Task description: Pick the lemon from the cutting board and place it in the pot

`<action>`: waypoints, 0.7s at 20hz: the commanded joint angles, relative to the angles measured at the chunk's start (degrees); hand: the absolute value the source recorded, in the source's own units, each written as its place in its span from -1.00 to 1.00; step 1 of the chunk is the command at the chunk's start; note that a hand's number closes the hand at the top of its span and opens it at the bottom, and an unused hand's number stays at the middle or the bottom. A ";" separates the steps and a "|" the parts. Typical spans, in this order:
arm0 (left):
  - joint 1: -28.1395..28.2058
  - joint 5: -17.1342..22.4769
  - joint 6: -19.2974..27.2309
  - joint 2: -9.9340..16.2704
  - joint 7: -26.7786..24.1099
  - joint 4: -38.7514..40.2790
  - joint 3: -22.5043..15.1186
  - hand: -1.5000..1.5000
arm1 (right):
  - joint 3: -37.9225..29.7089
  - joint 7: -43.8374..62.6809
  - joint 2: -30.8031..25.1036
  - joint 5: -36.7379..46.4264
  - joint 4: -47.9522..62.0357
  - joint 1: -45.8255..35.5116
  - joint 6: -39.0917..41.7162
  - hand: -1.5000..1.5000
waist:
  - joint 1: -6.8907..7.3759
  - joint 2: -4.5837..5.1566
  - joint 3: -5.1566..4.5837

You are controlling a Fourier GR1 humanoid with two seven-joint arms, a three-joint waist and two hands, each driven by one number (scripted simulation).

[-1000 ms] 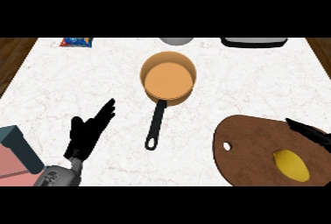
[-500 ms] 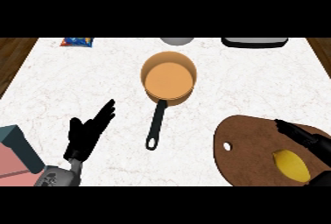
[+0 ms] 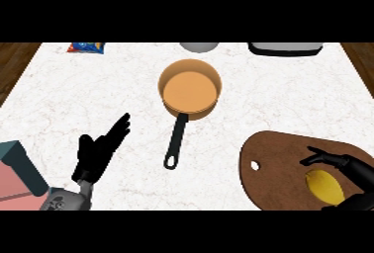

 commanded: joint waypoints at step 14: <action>-2.08 -0.74 -2.06 -0.92 0.82 1.09 -0.10 0.00 | -6.15 2.87 6.18 -10.89 23.70 -22.77 1.72 1.00 | 3.05 1.40 1.11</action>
